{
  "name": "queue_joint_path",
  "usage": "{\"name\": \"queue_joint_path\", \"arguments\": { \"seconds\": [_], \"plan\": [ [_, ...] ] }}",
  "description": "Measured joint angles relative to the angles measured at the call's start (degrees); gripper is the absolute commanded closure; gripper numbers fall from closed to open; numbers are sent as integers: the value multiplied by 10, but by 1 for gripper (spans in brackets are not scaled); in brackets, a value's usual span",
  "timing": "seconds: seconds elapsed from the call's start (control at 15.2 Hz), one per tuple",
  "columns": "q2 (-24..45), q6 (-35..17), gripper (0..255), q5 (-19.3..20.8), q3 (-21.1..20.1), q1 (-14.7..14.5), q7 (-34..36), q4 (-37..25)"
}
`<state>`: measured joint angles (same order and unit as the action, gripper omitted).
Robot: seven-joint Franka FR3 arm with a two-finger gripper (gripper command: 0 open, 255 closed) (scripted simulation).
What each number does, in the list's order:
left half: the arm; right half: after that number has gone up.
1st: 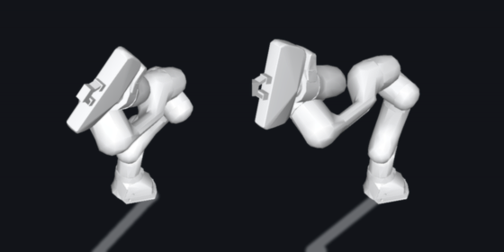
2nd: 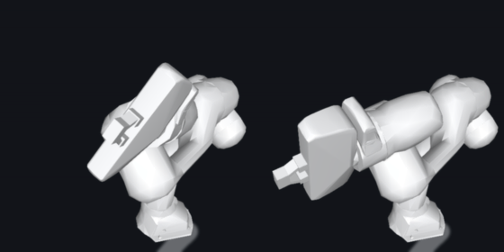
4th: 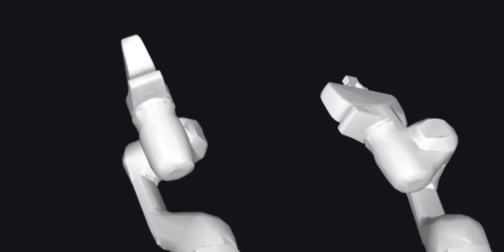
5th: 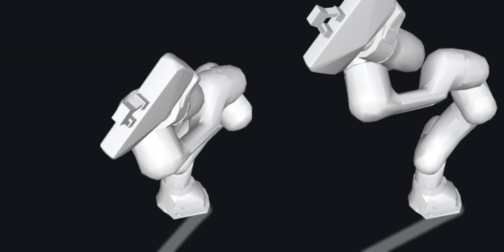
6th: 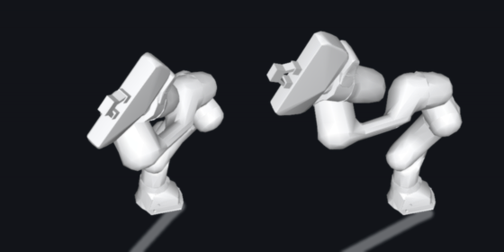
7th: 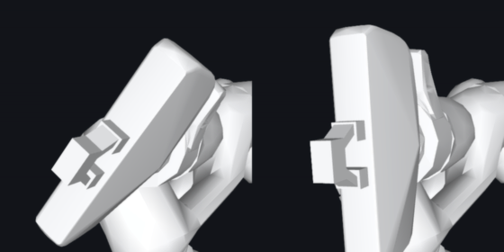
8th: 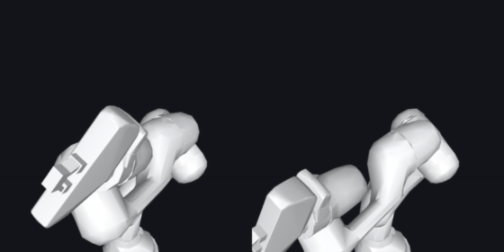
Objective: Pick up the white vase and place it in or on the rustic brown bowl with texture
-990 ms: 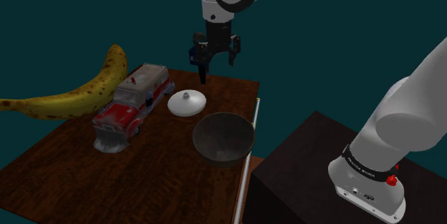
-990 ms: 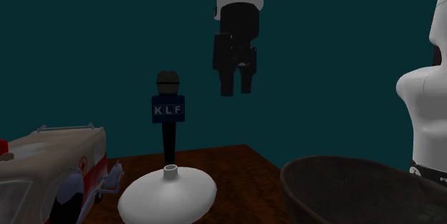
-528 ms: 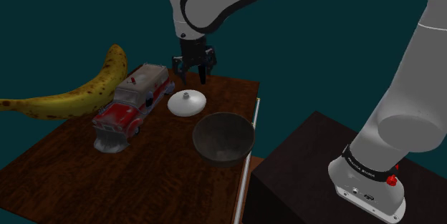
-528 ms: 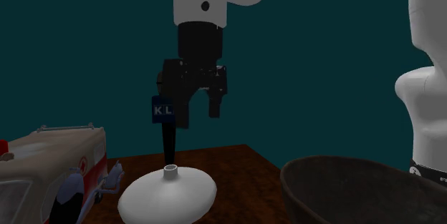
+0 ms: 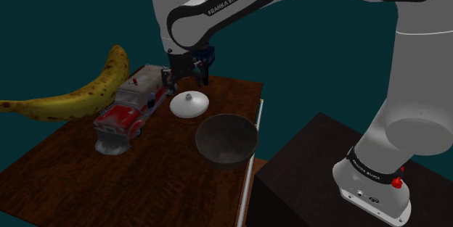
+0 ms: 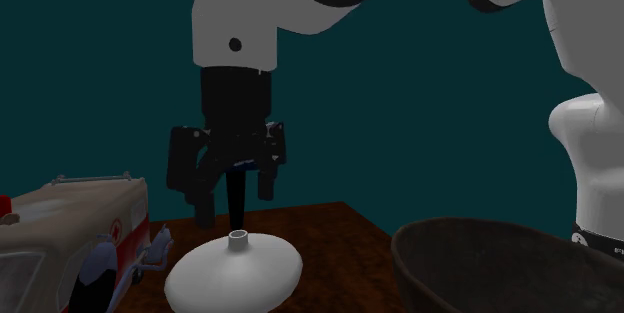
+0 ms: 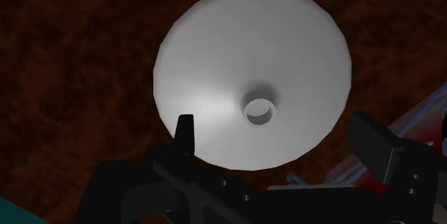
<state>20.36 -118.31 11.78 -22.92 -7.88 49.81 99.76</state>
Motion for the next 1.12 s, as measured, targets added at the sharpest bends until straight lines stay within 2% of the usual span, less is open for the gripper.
{"name": "queue_joint_path", "arguments": {
  "seconds": [0.26,0.66,0.73,1.12],
  "plan": [
    [11,-25,0,7,3,-1,5,15],
    [16,-29,0,9,4,-2,6,15],
    [16,-29,255,9,4,-2,6,15],
    [16,-29,255,9,4,-2,6,14]
  ]
}}
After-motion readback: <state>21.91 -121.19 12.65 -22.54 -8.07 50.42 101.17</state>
